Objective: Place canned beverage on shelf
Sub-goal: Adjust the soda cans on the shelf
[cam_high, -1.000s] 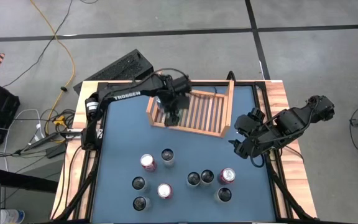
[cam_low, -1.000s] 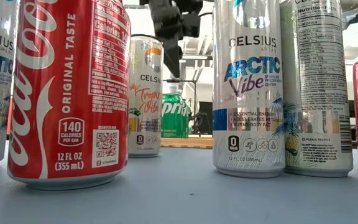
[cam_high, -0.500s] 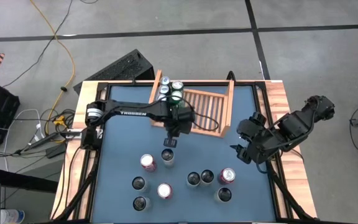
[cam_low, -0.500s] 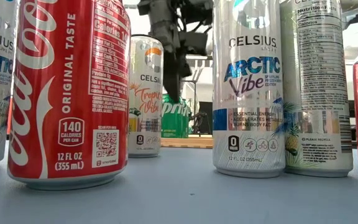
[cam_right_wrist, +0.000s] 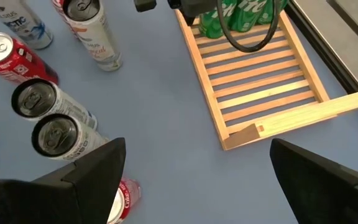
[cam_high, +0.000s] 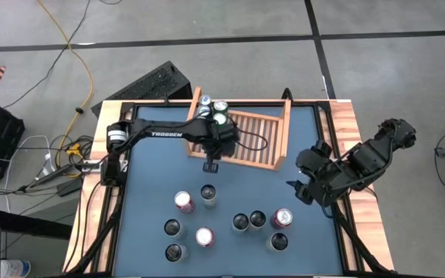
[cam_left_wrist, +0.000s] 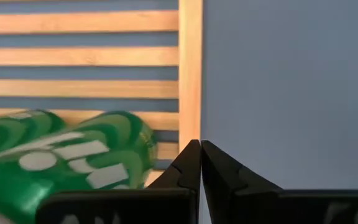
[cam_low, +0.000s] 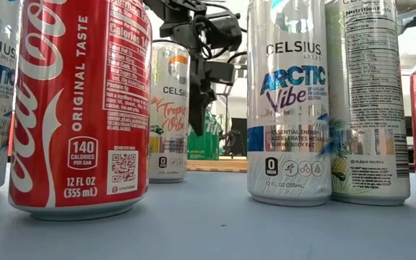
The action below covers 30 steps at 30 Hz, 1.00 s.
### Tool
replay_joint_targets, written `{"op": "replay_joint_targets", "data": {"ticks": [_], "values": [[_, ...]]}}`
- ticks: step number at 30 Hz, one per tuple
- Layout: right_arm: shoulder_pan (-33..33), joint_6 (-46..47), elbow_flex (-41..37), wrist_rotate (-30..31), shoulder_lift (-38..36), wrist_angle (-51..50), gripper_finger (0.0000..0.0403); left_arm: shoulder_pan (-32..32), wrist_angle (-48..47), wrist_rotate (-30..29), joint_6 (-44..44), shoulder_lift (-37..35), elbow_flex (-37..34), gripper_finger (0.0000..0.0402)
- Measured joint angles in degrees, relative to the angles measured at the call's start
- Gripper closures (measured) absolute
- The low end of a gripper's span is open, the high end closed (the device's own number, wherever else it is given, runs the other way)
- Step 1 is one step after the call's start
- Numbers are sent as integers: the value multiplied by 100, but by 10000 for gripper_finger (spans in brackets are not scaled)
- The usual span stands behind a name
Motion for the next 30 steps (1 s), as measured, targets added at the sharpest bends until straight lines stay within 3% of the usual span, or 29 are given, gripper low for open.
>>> {"op": "replay_joint_targets", "data": {"ticks": [19, 25, 30], "values": [[0, -48, 0, 143, 0, 0, 17, 570, 145, -91, -150, 0, 0, 401], [0, -48, 0, 152, 0, 0, 17, 498, -355, 34, -524, 0, 41, 401], [-275, -31, -207, 898, -2, 6, 17, 249, -1070, 501, -1027, -85, 438, 401]]}}
